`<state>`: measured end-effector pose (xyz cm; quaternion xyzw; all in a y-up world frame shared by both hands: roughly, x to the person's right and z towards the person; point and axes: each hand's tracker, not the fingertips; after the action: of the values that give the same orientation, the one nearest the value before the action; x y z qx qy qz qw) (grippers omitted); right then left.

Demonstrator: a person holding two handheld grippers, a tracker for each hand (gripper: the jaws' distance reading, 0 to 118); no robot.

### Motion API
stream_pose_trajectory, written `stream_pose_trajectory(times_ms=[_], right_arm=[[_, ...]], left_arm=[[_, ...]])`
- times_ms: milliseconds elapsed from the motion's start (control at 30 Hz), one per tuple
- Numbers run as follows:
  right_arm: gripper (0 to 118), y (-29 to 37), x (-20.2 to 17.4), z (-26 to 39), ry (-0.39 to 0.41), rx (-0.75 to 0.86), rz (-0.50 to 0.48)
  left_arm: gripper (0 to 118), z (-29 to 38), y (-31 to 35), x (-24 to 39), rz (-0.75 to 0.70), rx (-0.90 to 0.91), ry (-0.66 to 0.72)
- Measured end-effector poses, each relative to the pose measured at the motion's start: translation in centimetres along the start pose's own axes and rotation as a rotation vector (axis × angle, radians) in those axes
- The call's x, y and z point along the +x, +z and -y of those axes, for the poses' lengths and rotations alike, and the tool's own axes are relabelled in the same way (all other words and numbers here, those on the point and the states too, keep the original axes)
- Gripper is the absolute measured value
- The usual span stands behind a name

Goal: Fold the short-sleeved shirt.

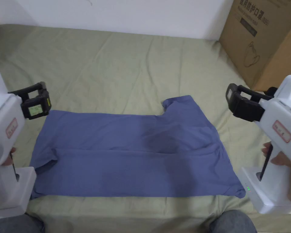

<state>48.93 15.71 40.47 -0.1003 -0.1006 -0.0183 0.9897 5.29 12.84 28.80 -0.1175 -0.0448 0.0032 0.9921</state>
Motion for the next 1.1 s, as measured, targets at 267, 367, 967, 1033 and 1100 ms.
stream_pose_trajectory(times_ms=[267,367,967,1033,1100], right_arm=[[0,-0.1,-2.7,1.2,-0.019,-0.009,-0.043],[0,-0.5,-3.0,1.5,-0.016,-0.019,-0.055],[0,-7.7,-4.4,1.5,0.021,-0.102,-0.083],[0,-9.0,-4.4,1.7,0.016,-0.118,-0.084],[0,-10.3,-4.5,2.0,0.011,-0.136,-0.086]], left_arm=[[0,1.8,0.0,2.6,0.093,-0.011,-0.04],[0,2.0,0.0,3.1,0.125,-0.039,-0.024],[88,-1.7,-19.2,-0.1,0.123,-0.46,0.094],[112,-0.9,-22.3,-0.6,0.103,-0.513,0.081],[116,-0.3,-25.1,-1.1,0.085,-0.573,0.074]])
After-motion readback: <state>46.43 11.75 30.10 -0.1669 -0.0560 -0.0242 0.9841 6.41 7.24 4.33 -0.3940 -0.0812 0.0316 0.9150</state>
